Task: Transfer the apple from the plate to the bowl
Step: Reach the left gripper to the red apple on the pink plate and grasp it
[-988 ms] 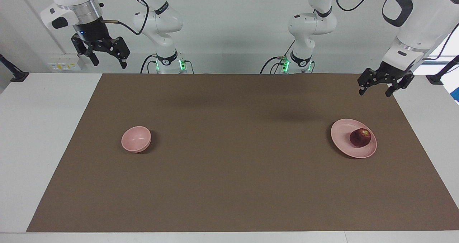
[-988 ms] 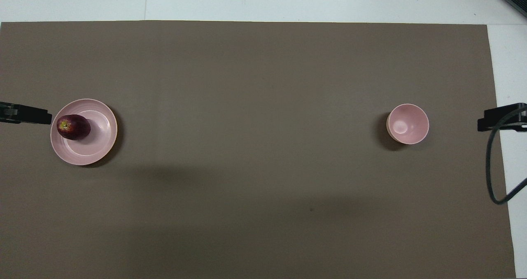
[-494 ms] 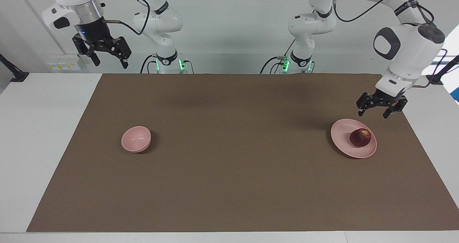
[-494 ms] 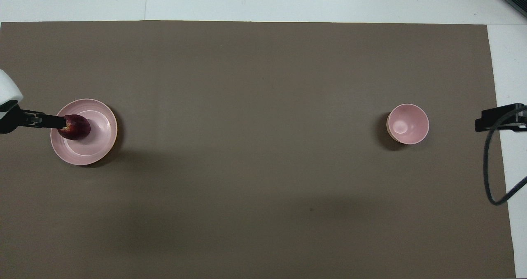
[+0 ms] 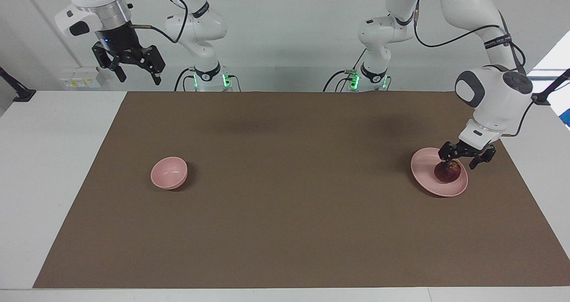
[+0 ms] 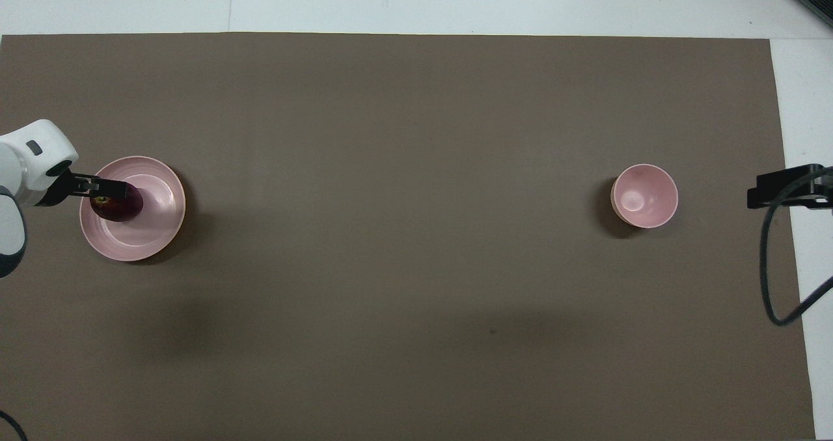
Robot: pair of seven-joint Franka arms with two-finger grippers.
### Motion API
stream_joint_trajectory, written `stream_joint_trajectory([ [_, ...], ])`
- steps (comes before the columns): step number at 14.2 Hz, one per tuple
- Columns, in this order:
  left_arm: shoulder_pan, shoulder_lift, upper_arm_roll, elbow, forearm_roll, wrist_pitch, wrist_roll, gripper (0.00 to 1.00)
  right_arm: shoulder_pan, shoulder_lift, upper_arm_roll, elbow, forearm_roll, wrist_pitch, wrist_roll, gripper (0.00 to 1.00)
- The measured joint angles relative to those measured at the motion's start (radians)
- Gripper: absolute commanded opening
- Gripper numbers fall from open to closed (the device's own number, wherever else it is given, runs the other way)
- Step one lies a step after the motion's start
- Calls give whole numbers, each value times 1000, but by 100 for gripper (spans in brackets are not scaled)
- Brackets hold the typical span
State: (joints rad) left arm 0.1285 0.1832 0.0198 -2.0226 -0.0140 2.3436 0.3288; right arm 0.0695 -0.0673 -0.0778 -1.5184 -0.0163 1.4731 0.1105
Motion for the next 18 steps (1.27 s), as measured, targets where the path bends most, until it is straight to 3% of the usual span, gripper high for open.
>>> stream_joint_trajectory([
  [3, 1, 11, -1, -17, 0, 19, 0, 99, 0, 0, 0, 0, 0, 0, 0, 100],
  [6, 1, 11, -1, -34, 0, 21, 0, 83, 0, 0, 0, 0, 0, 0, 0, 100],
  [7, 1, 10, -1, -38, 0, 22, 0, 70, 0, 0, 0, 0, 0, 0, 0, 100],
  [8, 1, 10, -1, -39, 0, 24, 0, 41, 0, 0, 0, 0, 0, 0, 0, 100],
  [10, 1, 8, -1, -39, 0, 33, 0, 0, 0, 0, 0, 0, 0, 0, 0, 100],
  [15, 1, 3, -3, -26, 0, 48, 0, 0, 0, 0, 0, 0, 0, 0, 0, 100],
  [18, -7, -46, -19, -14, -1, 21, 0, 0, 2, 0, 0, 0, 0, 0, 0, 100],
])
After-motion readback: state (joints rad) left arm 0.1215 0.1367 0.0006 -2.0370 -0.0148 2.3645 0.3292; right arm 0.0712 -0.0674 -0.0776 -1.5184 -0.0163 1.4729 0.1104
